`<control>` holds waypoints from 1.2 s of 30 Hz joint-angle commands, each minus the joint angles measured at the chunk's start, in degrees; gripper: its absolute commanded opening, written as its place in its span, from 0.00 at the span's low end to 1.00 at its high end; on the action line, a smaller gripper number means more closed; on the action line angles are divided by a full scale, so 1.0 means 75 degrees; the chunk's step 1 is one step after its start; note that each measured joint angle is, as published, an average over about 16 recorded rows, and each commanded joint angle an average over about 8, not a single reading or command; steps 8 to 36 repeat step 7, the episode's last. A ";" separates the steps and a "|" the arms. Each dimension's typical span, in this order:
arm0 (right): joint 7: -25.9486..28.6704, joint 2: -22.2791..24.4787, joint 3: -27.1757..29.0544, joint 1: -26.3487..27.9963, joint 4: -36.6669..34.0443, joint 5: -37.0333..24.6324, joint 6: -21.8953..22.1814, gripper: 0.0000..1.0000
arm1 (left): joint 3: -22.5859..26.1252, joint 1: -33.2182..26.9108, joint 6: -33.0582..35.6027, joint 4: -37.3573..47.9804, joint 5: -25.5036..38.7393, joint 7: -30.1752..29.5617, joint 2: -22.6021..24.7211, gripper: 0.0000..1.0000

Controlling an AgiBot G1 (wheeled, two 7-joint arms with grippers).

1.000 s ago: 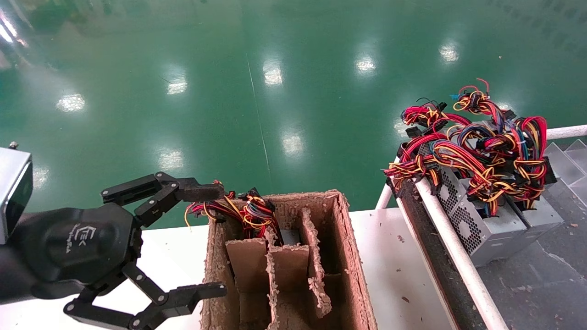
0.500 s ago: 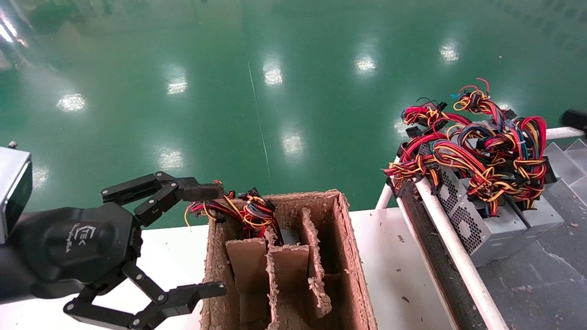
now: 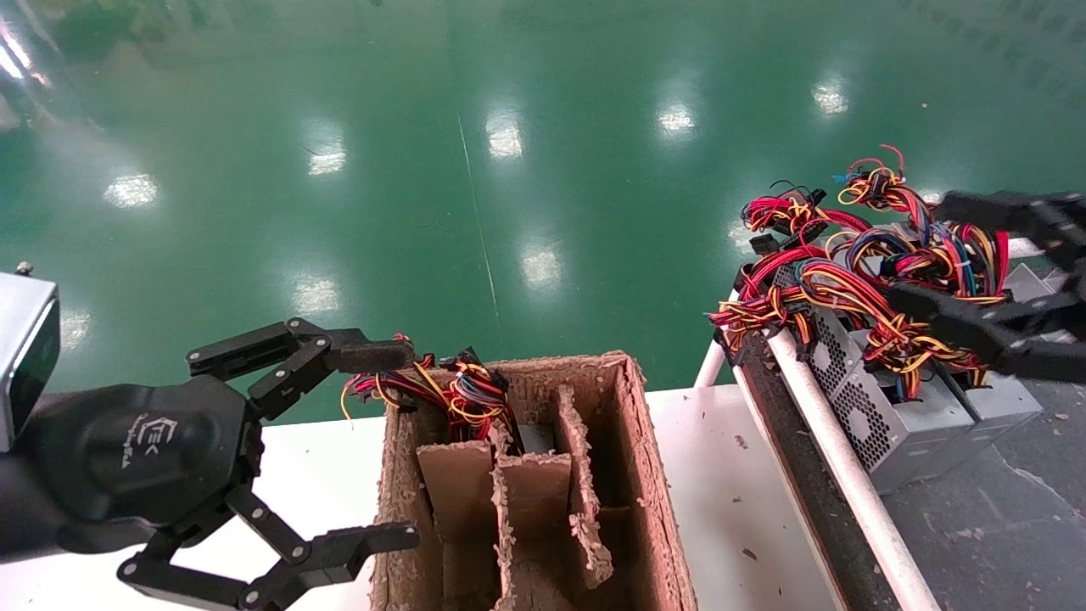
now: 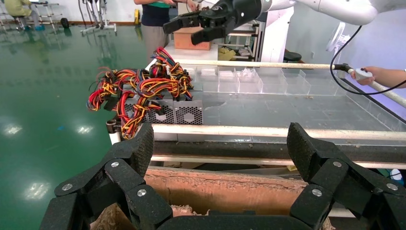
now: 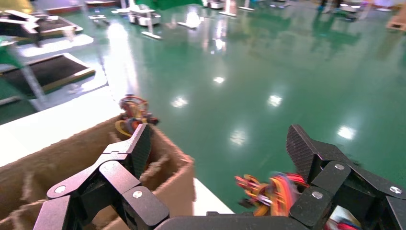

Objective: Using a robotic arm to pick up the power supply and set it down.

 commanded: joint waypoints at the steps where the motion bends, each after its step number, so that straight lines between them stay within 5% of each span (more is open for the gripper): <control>1: 0.0027 -0.0085 -0.0001 -0.0045 0.0148 0.0012 -0.0045 1.00 | 0.0000 0.0000 0.0000 0.0000 0.0000 0.0000 0.0000 1.00; 36: 0.0086 -0.0276 -0.0002 -0.0144 0.0479 0.0038 -0.0147 1.00 | 0.0001 0.0000 0.0000 0.0000 0.0000 0.0000 0.0000 1.00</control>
